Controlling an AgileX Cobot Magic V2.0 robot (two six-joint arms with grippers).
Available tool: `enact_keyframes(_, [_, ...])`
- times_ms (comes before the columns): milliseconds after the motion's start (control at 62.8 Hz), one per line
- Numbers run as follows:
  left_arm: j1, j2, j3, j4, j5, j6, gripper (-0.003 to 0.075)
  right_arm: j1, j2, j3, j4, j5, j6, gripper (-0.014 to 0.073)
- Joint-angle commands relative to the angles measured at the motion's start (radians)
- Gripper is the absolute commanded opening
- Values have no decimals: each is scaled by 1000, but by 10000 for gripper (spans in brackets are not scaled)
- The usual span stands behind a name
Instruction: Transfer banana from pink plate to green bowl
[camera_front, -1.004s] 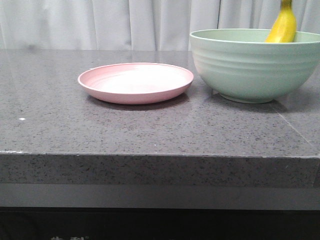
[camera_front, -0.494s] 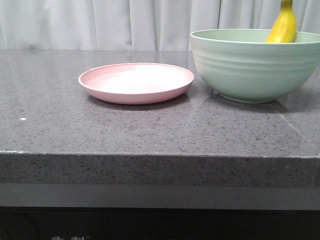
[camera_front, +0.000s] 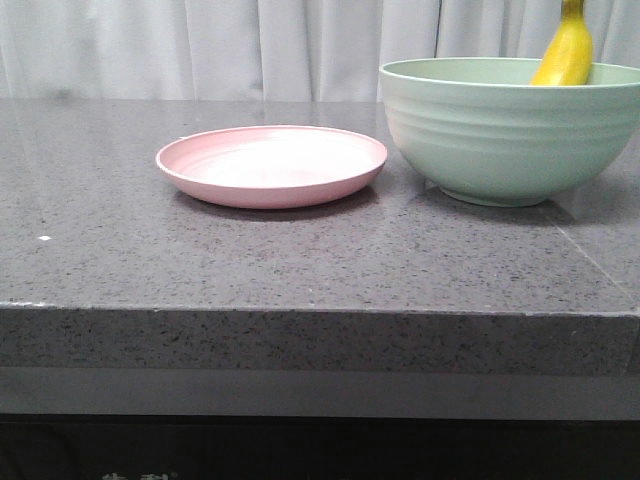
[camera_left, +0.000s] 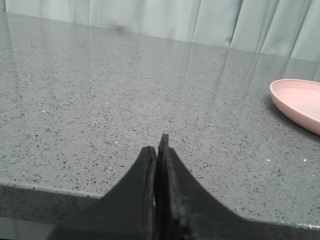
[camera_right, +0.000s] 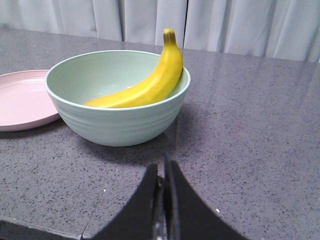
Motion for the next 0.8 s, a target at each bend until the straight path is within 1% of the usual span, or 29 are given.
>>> enact_keyframes(0, [2, -24, 3, -7, -81, 3, -18, -7, 10, -24, 3, -84, -7, -68])
enact_keyframes(590, [2, -24, 3, -7, -81, 3, -18, -7, 10, -19, 3, -89, -8, -68])
enact_keyframes(653, [2, -24, 3, -7, -81, 3, -18, -7, 7, 18, 3, -122, -8, -68])
enact_keyframes(781, [2, -24, 3, -7, -81, 3, -18, -10, -56, 152, 4, -210, -8, -68])
